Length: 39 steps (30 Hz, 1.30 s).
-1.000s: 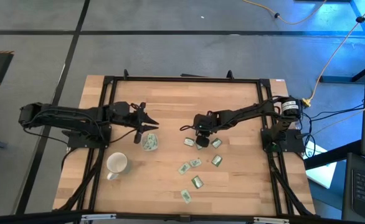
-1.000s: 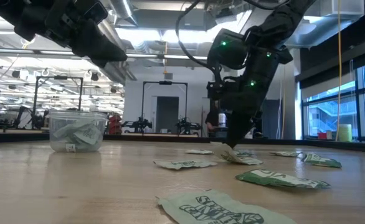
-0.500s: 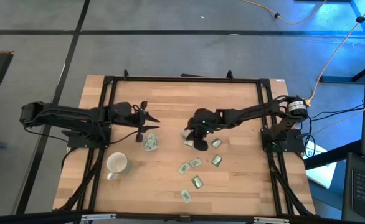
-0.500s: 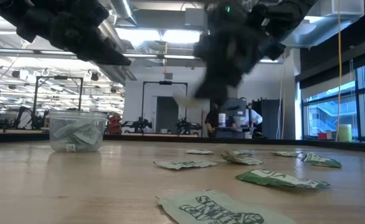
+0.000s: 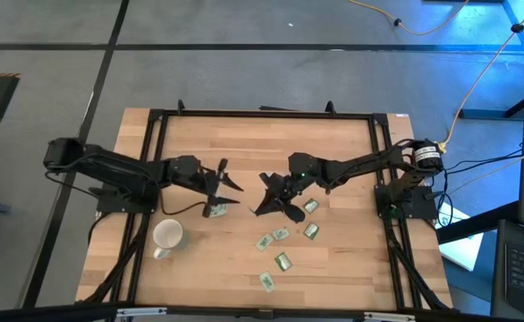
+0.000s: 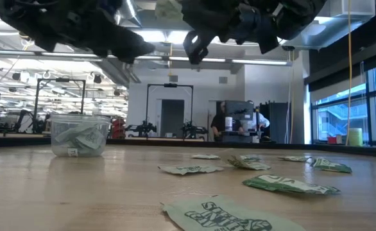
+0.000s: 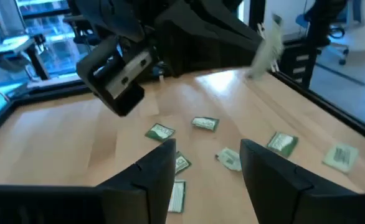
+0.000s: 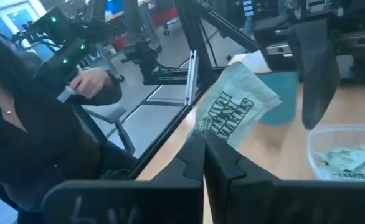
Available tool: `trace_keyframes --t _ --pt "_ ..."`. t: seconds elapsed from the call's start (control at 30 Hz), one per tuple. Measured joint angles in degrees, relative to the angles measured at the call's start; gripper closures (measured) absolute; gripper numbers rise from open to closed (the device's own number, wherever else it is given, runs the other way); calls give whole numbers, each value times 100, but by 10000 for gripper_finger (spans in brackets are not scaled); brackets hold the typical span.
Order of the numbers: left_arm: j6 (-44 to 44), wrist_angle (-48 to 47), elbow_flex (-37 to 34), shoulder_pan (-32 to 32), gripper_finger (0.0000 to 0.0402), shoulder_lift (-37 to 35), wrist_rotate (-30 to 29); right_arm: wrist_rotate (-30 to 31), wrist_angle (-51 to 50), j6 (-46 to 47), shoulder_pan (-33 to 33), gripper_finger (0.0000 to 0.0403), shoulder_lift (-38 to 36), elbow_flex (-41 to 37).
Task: Pick and place Stevia / Truvia into bins
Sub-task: Put the green stevia packet into the transparent container
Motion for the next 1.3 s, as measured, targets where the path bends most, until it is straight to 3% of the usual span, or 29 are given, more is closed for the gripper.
trace_keyframes --t 0.27,0.63,0.8,1.1,1.3 --pt "120 148 481 -156 240 605 66 11 -56 249 -4 401 0 0" --pt "207 138 757 -559 251 632 339 17 -104 239 -17 401 0 0" --pt "225 137 757 -627 285 632 230 19 -104 232 -17 401 0 0" --pt "658 139 757 -627 391 632 149 20 -91 211 -17 398 -4 0" --pt "631 138 757 -627 391 632 151 17 -93 8 -20 374 -4 2"
